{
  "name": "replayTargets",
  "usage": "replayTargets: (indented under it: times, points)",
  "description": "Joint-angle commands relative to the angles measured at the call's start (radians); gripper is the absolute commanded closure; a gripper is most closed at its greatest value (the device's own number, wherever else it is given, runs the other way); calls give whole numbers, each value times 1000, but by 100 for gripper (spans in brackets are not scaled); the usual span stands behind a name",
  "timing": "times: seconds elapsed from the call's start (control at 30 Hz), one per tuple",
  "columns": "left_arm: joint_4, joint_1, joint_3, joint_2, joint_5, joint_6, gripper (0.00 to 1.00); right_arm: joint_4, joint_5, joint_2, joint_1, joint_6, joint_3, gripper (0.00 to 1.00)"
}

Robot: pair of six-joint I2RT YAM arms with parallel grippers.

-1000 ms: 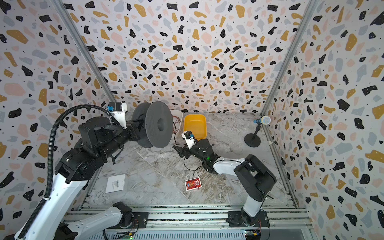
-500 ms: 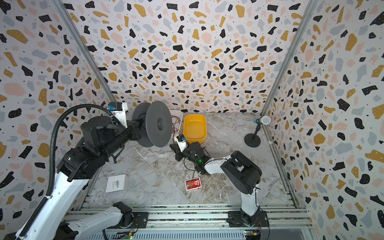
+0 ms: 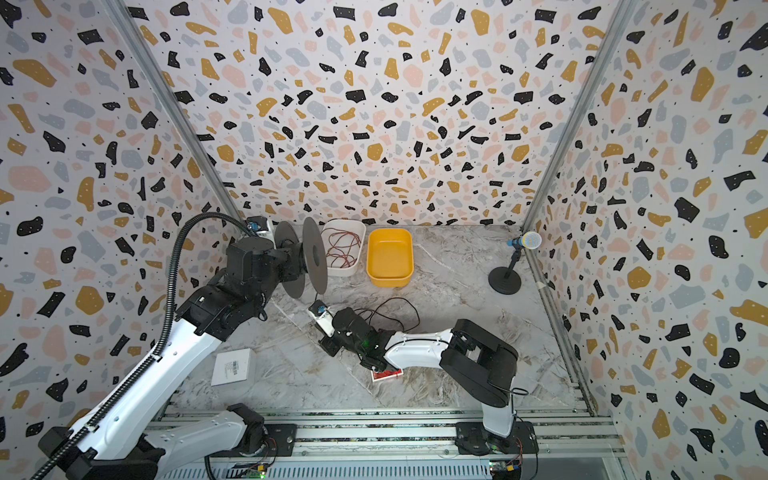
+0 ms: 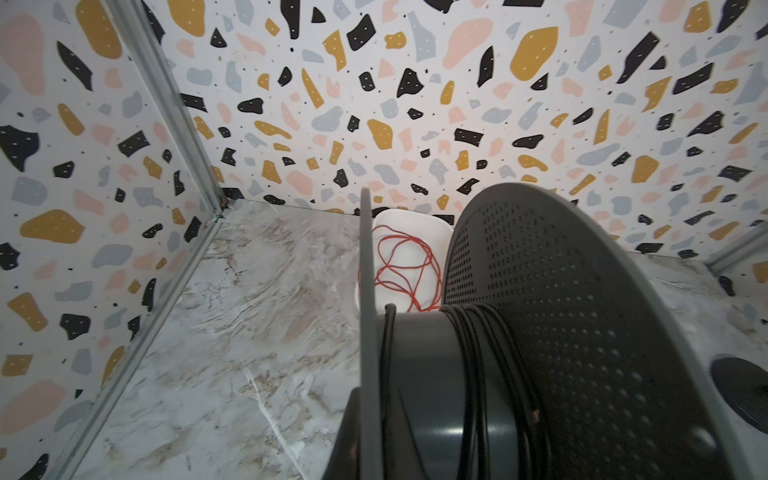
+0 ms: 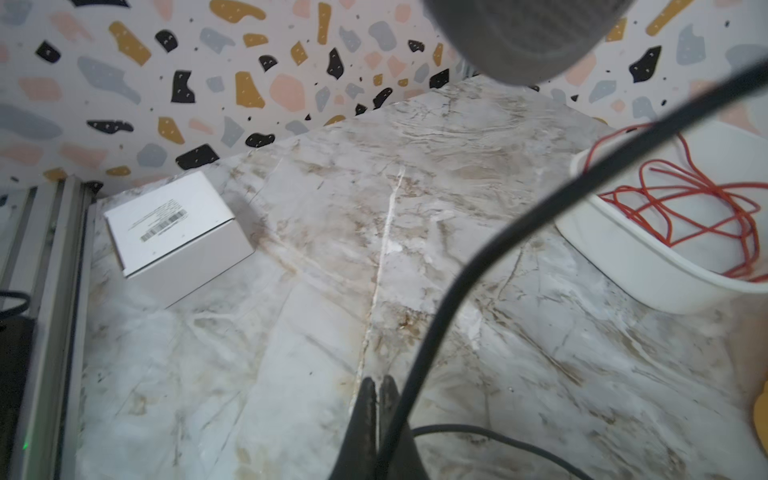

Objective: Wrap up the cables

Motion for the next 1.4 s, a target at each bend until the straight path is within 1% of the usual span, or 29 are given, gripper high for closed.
replayTargets:
  times: [0.0, 0.1, 0.2, 0.27, 0.37, 0.43, 0.57, 0.73, 0.9, 1.2, 1.37]
  points:
    - [172, 5, -41, -31, -103, -11, 100, -184, 71, -78, 40, -96, 84, 100]
    - [193, 4, -105, -49, -125, -8, 100, -289, 131, -93, 65, -141, 144, 100]
    - [186, 4, -139, -52, -129, 10, 100, -365, 174, -124, 67, -175, 182, 100]
    - [180, 4, -154, -51, -108, 17, 100, -404, 205, -145, 67, -197, 202, 100]
    - [173, 4, -179, -55, -68, 21, 100, -445, 290, -164, 65, -235, 231, 100]
    - [169, 4, -187, -59, -47, 27, 100, -464, 325, -168, 58, -251, 249, 100]
    - [138, 4, -194, -64, -8, 36, 100, -469, 389, -183, 40, -272, 272, 100]
    - [110, 0, -210, -54, 75, 58, 100, -476, 391, -190, -18, -266, 317, 100]
    - [66, -21, -197, -18, 127, 83, 100, -535, 408, -148, -74, -237, 403, 100]
    - [12, -48, -173, -6, 188, 124, 100, -649, 376, -49, -172, -181, 547, 100]
    - [-12, -50, -159, -18, 223, 143, 100, -681, 326, -4, -225, -154, 578, 100]
